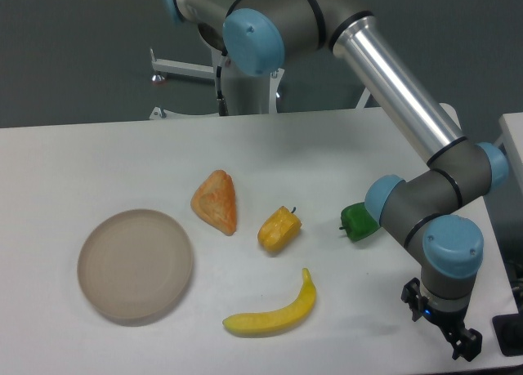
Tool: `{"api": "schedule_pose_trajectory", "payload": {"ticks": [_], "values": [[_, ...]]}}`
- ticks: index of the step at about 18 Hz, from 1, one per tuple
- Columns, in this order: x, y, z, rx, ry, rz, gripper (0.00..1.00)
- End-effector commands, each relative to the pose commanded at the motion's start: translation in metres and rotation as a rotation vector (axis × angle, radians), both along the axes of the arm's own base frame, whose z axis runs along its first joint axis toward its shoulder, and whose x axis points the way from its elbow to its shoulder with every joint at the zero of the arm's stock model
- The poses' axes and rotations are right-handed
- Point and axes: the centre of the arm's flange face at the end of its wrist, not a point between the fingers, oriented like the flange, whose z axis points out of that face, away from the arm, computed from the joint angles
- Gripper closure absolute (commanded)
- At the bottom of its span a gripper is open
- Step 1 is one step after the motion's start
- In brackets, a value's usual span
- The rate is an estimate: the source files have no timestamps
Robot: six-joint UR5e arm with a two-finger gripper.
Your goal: Pick up the green pepper from the table
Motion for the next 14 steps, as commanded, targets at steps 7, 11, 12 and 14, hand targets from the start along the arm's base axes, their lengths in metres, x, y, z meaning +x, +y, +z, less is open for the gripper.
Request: {"api": "schedule_pose_trajectory", "payload": {"ticks": [7,11,12,14], "values": [[0.001,-0.001,0.005,0.004,0.001,0.009,0.0],[0.004,-0.003,0.012,0.002,-0.001,0.009,0.0],[0.006,-0.004,0.016,-0.006,-0.006,0.01,0.0],[0.01,-0.008,0.027,-0.025,-0.026,0.011,0.0]]}}
